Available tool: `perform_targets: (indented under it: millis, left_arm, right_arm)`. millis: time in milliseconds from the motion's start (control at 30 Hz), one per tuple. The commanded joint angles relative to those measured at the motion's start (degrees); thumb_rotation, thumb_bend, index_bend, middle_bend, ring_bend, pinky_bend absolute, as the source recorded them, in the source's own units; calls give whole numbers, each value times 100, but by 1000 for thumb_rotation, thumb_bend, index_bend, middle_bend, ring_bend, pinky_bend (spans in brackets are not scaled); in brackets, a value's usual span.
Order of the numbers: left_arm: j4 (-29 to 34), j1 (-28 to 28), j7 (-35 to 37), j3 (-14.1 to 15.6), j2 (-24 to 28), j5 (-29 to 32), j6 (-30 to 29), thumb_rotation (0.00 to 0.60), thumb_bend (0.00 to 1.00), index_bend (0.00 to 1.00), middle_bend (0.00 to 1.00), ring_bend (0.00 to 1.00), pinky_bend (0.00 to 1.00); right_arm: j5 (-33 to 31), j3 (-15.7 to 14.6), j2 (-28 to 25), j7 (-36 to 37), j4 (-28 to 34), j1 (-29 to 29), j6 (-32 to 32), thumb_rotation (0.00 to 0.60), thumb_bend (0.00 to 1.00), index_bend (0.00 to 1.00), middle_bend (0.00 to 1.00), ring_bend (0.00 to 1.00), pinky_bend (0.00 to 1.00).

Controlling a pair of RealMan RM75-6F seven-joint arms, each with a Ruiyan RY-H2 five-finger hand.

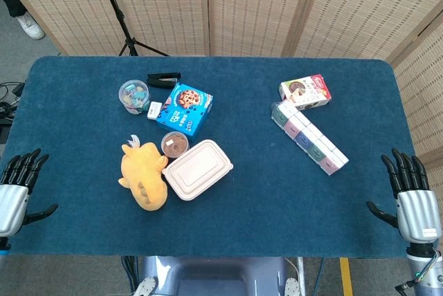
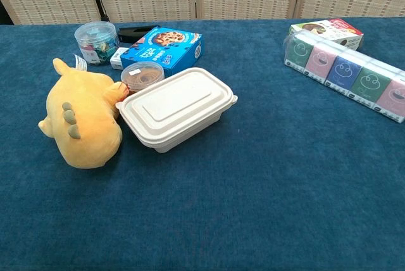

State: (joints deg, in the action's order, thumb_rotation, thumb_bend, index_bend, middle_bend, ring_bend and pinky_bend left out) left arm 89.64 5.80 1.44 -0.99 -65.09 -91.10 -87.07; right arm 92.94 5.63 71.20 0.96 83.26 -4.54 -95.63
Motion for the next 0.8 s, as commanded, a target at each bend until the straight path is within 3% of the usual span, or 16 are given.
perform_targets:
  millis: [33,200,567,800]
  left_arm:
    - [2,14,-38,0,-18,8,26,600,0,0,0,0,0]
    - [-33,13,-56,28,-45,-8,40,600,0,0,0,0,0]
    - [-448,278,819,252,-99,-628,166,595,0,0,0,0,0]
    - [-1112,596,1569,415,-261,-1159,211,481,0,0,0,0,0]
  right_arm:
    - [-15,-4,2,9,1,-7,31,600,0,8,0,0,0]
    - [-3,-34,13,-22,-13,-6,63,600,0,8,0,0,0]
    - [-96,-21,36,-87,11,-2,133,600,0,5,0,0,0]
    - [-291,59,68,-91,-39,-29,252,600,0,3,0,0,0]
